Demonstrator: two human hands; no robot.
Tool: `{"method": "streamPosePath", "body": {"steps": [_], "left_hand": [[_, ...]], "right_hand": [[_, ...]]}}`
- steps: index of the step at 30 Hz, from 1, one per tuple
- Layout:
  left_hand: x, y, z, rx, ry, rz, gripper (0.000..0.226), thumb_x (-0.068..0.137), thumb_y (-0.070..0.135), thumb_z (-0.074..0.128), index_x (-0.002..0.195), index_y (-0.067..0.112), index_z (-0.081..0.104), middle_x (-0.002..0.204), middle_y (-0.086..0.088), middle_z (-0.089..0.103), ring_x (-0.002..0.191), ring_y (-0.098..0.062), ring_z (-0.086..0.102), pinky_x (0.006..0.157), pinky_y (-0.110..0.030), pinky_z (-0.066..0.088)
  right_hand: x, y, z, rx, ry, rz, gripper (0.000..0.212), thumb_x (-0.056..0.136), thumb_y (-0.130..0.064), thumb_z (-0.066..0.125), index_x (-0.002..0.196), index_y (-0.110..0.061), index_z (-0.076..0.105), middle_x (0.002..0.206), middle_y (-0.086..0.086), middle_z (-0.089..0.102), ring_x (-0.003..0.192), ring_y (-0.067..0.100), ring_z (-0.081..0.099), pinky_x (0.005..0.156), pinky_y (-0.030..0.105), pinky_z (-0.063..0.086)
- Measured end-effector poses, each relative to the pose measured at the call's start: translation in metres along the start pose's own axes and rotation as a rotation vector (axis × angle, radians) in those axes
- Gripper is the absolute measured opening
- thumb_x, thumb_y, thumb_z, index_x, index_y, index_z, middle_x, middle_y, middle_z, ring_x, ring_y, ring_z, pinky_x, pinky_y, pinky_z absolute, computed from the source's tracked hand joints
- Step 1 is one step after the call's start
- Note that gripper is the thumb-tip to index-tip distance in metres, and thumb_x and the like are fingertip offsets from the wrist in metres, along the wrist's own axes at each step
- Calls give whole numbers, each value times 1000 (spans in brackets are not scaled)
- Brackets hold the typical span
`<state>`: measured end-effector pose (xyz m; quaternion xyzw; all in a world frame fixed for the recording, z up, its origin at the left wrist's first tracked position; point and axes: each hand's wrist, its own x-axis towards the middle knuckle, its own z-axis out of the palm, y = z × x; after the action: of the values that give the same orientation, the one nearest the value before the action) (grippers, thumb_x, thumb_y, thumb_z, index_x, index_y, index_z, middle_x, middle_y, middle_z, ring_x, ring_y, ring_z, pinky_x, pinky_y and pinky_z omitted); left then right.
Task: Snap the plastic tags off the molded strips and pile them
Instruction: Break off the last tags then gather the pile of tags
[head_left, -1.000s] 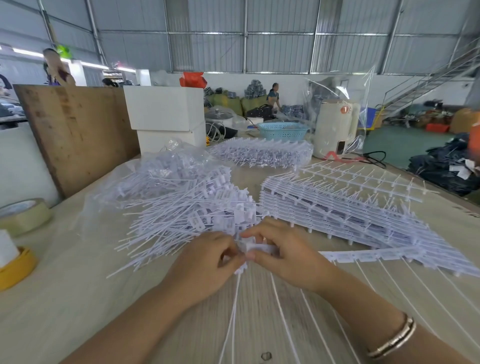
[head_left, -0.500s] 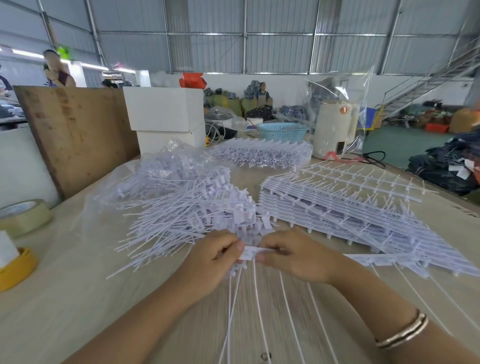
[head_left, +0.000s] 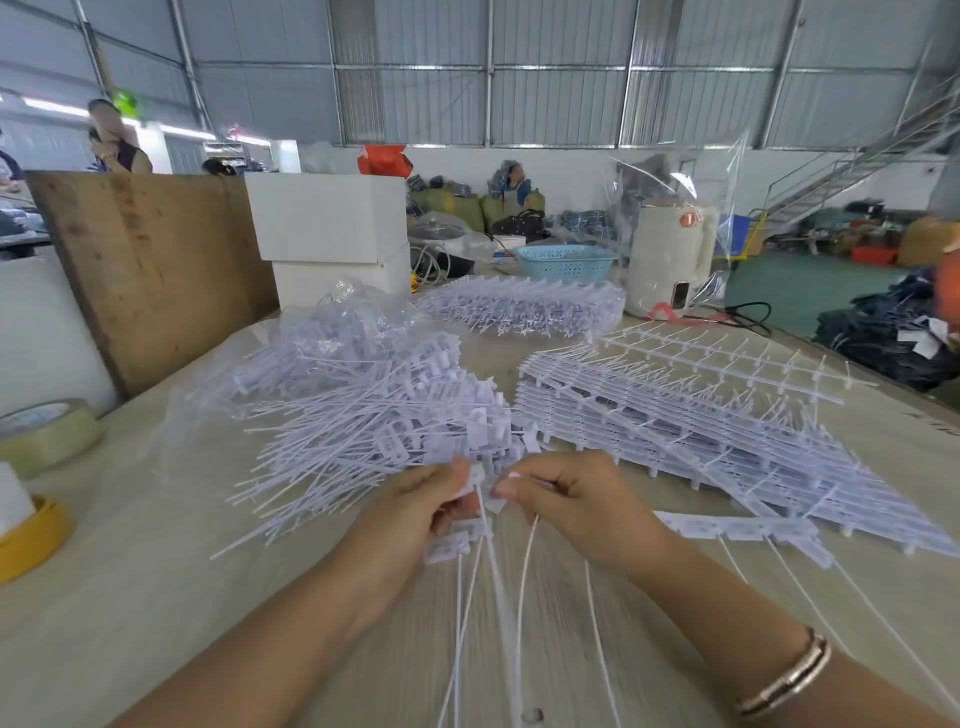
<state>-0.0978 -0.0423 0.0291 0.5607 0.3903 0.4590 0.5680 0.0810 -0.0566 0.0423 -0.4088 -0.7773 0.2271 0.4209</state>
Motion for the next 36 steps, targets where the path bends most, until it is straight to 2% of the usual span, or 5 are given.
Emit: {"method": "streamPosePath", "body": {"steps": [11, 21, 28, 32, 36], "left_hand": [[4, -3, -14, 1077, 1, 526, 12, 84, 38, 61, 81, 26, 62, 81, 11, 53, 80, -5, 50, 72, -28, 41], [-1, 0, 5, 675, -154, 385, 39, 95, 16, 51, 56, 21, 50, 59, 12, 46, 61, -1, 45, 61, -17, 33], [-1, 2, -1, 698, -186, 356, 35, 95, 19, 50, 61, 12, 56, 64, -5, 48, 63, -18, 49, 73, -37, 50], [-5, 5, 3, 607, -176, 253, 41, 93, 27, 53, 58, 46, 64, 59, 20, 61, 64, 1, 62, 65, -19, 53], [-5, 4, 6, 342, -56, 129, 26, 81, 44, 57, 69, 27, 73, 64, 10, 67, 63, -4, 64, 58, -13, 47]], "right_hand": [[1, -1, -1, -228, -84, -83, 40, 80, -29, 73, 117, -21, 59, 86, -17, 47, 76, -9, 50, 66, 6, 35], [2, -7, -7, -123, -334, 65, 39, 84, -39, 67, 118, -34, 48, 109, -20, 49, 93, -14, 47, 77, 6, 35], [-2, -6, -26, -92, -435, 239, 20, 95, -26, 54, 77, -25, 64, 56, -24, 57, 54, -5, 50, 59, 7, 37], [-2, -7, -22, -13, -382, 206, 20, 93, -19, 57, 75, -21, 65, 53, -17, 53, 49, -4, 44, 56, 10, 34], [-3, -4, -14, -96, -176, 71, 33, 92, -19, 59, 65, 1, 59, 46, -10, 40, 43, 2, 35, 50, 11, 27]]}}
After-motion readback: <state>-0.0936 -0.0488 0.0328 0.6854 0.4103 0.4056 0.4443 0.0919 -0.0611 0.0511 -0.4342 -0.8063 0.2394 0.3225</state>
